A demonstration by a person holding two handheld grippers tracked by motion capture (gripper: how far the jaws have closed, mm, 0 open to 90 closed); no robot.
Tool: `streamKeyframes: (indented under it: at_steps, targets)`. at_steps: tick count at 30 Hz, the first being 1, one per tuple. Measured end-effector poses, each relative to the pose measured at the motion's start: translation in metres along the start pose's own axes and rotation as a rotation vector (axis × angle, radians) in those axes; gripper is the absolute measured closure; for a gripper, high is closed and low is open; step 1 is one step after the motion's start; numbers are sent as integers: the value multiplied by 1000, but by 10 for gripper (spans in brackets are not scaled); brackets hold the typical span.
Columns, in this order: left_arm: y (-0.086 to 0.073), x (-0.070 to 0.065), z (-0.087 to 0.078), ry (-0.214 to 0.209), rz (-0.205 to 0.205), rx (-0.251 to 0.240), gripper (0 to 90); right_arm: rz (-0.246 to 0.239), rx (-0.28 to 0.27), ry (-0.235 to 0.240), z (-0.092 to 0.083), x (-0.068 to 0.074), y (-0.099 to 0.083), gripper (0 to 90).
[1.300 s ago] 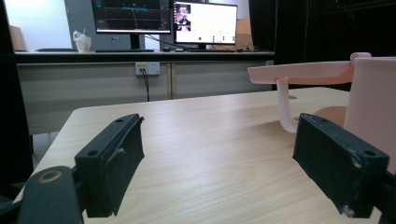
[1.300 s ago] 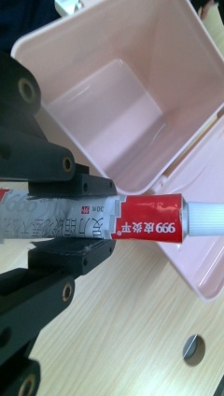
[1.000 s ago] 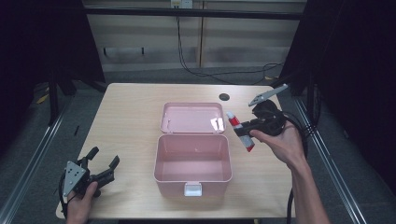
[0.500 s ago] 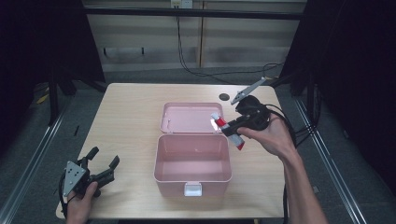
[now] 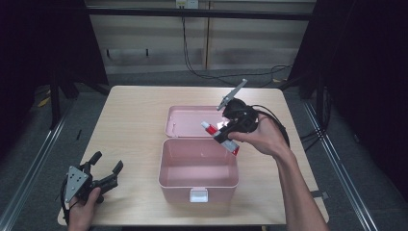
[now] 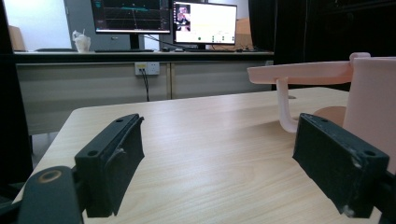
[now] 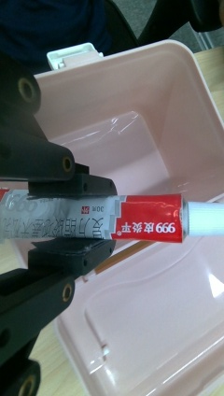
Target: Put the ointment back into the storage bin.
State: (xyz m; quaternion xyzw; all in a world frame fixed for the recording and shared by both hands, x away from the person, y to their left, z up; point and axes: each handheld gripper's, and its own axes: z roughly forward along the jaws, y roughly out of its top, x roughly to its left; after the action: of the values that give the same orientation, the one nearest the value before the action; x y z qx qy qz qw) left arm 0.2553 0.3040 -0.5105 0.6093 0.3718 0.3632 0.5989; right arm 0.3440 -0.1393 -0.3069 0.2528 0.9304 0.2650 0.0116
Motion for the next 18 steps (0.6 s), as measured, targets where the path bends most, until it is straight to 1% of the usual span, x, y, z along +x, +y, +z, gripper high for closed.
streamKeyframes:
  at_steps: [2, 3, 5, 6, 10, 13, 15, 18]
  targets:
    - [0, 0, 0, 0, 0, 0, 158, -7, 11, 2, 5, 1, 4, 720]
    - [0, 0, 0, 0, 0, 0, 158, 0, 20, 5, 6, 2, 6, 720]
    - [0, 0, 0, -1, 0, 0, 158, -16, 38, 11, 11, 4, 12, 720]
    - [0, 0, 0, -1, 0, 0, 158, -13, 50, 12, 13, 5, 14, 720]
    - [0, 0, 0, -2, 0, 0, 158, -35, 80, 17, 20, 8, 22, 720]
    - [0, 0, 0, -2, 0, 0, 158, -52, 120, 16, 28, 10, 29, 720]
    - [0, 0, 0, -3, 0, 0, 158, -62, 132, 29, 33, 10, 32, 720]
    - [0, 0, 0, -3, 0, 0, 158, -92, 166, 26, 40, 10, 36, 720]
